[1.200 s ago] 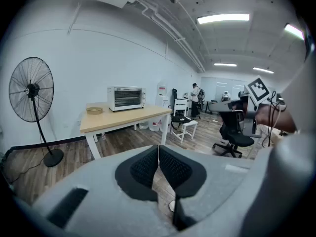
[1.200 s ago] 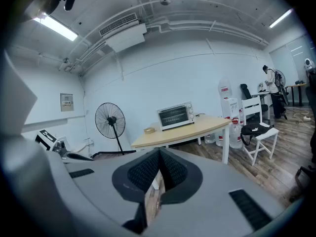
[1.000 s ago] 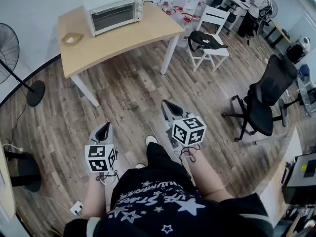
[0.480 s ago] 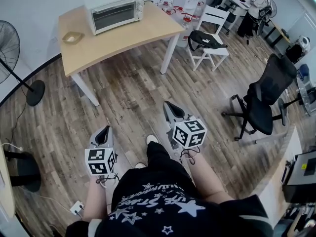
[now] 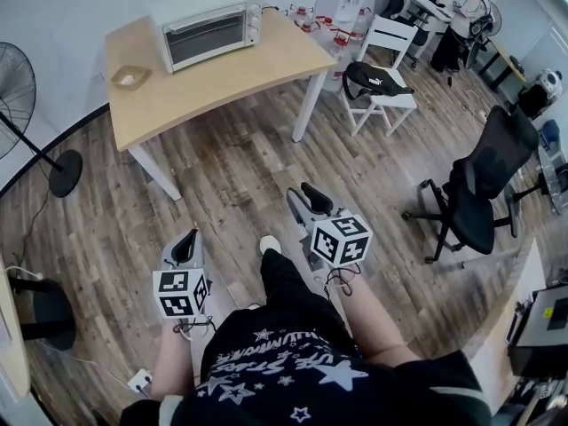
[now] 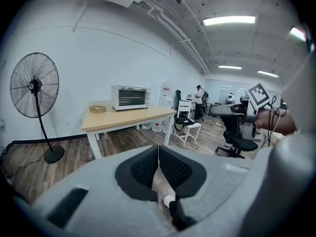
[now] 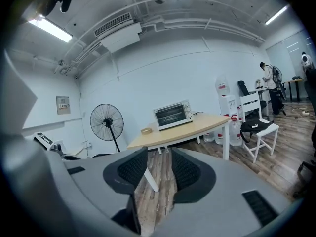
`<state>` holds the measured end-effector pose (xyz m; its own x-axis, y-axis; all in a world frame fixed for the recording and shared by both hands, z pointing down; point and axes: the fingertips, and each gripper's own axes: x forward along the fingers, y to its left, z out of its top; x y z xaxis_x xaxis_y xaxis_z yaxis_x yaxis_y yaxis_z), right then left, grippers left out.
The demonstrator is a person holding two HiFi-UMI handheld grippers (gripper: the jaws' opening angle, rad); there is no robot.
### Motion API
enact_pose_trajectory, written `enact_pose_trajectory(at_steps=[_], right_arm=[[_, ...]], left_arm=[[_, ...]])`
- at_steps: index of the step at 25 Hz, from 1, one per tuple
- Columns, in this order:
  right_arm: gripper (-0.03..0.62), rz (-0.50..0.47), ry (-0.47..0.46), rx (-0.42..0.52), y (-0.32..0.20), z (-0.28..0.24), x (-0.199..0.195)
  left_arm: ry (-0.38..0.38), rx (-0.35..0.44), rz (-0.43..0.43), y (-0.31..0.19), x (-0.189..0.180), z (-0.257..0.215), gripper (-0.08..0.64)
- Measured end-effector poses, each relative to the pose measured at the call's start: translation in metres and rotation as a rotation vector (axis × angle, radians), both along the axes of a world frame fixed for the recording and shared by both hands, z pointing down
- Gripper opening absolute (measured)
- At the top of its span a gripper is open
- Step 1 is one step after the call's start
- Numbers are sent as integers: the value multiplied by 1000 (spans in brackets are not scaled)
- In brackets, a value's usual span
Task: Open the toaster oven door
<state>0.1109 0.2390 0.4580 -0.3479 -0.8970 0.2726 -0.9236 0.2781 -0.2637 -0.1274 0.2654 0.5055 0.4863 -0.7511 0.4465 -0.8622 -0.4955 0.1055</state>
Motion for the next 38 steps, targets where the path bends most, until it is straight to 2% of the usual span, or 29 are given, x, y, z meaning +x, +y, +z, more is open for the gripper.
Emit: enact_pose_trajectory(at_steps=[4, 13, 20, 29, 38], right_arm=[[190, -33, -14, -9, -54, 4, 2], [193, -125, -56, -31, -190, 0, 18], [192, -157, -80, -26, -274, -4, 48], [193, -217, -108, -40, -346, -4, 67], [192, -226, -119, -78, -383, -1, 60]], left_arm=[[-20, -9, -42, -40, -3, 4, 21], [-47, -5, -137, -157, 12, -11, 21], [-68, 14, -159, -231, 42, -19, 21], [-75, 42, -255, -291, 56, -28, 21], [-106, 39, -283, -328, 43, -35, 21]])
